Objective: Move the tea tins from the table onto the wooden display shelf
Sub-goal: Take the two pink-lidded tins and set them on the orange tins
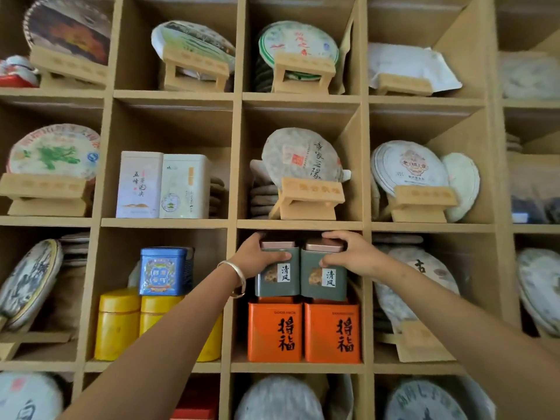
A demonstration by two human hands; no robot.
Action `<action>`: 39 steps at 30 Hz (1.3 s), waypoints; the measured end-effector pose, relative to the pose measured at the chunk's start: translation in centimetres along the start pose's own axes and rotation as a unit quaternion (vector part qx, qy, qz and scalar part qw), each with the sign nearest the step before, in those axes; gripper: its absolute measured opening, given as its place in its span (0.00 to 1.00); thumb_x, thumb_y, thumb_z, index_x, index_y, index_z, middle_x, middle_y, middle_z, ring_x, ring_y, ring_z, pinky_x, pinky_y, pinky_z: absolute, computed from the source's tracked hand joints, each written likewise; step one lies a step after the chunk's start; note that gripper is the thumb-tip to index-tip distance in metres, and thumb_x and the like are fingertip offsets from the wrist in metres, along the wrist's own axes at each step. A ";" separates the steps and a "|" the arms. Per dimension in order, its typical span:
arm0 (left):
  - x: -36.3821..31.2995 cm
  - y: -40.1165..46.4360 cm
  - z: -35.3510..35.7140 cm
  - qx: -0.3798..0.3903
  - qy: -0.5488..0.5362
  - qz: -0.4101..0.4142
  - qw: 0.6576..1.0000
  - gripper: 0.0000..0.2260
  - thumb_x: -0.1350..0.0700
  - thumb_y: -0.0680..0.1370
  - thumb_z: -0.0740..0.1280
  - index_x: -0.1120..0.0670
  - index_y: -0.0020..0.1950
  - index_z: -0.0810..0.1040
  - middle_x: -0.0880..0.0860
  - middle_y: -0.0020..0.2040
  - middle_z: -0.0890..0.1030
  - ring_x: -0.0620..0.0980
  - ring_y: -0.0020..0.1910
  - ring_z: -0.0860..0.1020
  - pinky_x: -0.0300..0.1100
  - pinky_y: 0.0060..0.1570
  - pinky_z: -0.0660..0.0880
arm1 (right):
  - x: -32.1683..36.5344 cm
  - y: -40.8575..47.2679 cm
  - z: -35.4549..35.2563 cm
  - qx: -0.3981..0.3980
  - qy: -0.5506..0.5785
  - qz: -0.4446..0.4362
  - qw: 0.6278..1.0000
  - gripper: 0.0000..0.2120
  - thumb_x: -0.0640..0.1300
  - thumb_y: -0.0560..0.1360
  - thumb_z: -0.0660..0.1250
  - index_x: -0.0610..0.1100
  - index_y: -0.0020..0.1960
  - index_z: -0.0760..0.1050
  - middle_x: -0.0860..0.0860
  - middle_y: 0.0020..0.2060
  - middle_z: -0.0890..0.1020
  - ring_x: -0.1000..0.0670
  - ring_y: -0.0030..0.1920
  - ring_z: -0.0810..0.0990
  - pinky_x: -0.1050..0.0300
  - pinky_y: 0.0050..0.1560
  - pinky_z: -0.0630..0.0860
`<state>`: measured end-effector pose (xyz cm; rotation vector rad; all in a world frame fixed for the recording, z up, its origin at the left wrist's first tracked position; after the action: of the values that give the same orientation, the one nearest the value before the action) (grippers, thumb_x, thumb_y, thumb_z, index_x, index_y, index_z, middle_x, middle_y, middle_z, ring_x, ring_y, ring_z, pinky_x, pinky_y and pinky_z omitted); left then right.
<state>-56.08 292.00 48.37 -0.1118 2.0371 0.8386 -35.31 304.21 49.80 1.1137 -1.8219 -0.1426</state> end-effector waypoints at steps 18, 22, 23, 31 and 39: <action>0.1 1.2 0.5 0.027 0.138 -0.004 0.990 0.32 0.47 0.69 0.75 0.52 0.70 0.69 0.54 0.60 0.78 0.50 0.56 0.78 0.48 0.56 0.77 | 0.0 2.9 1.1 0.064 -0.110 0.023 0.992 0.25 0.44 0.68 0.70 0.55 0.64 0.73 0.51 0.57 0.76 0.55 0.51 0.76 0.63 0.42 0.72; -0.4 1.2 0.5 0.003 0.282 0.024 0.959 0.38 0.35 0.63 0.65 0.50 0.70 0.71 0.56 0.64 0.74 0.55 0.65 0.69 0.51 0.67 0.66 | 0.6 2.8 0.9 0.053 -0.225 -0.025 0.973 0.28 0.49 0.70 0.70 0.52 0.69 0.71 0.48 0.67 0.74 0.49 0.63 0.73 0.60 0.53 0.69; -0.5 1.1 0.5 -0.004 0.315 0.038 0.948 0.37 0.34 0.63 0.64 0.49 0.69 0.71 0.57 0.64 0.73 0.56 0.66 0.66 0.49 0.67 0.63 | 0.7 2.7 0.9 0.053 -0.249 -0.036 0.967 0.29 0.50 0.70 0.70 0.51 0.70 0.70 0.48 0.68 0.73 0.48 0.65 0.72 0.60 0.55 0.68; -0.8 0.9 0.7 0.035 0.244 0.095 0.964 0.23 0.48 0.73 0.71 0.49 0.67 0.73 0.52 0.58 0.78 0.46 0.51 0.79 0.41 0.49 0.78 | 0.5 1.7 1.0 0.051 -0.308 -0.084 0.946 0.27 0.50 0.71 0.68 0.46 0.69 0.71 0.48 0.62 0.78 0.49 0.59 0.77 0.58 0.55 0.74; -1.3 0.3 0.8 0.015 0.310 0.177 0.934 0.20 0.49 0.74 0.69 0.48 0.66 0.74 0.49 0.58 0.78 0.49 0.58 0.75 0.47 0.59 0.73 | 0.1 0.8 1.0 0.039 -0.340 -0.121 0.932 0.33 0.53 0.69 0.71 0.48 0.71 0.66 0.47 0.57 0.75 0.47 0.57 0.76 0.52 0.55 0.76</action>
<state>-54.85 292.40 49.29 0.0138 2.7174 1.0913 -36.59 304.27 49.79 1.4643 -2.2923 -0.6798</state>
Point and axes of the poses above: each hand's wrist, its own y-axis towards the middle knuckle, its own z-axis out of the palm, x = y × z, the point moved 2 cm from there along y, towards the middle knuckle
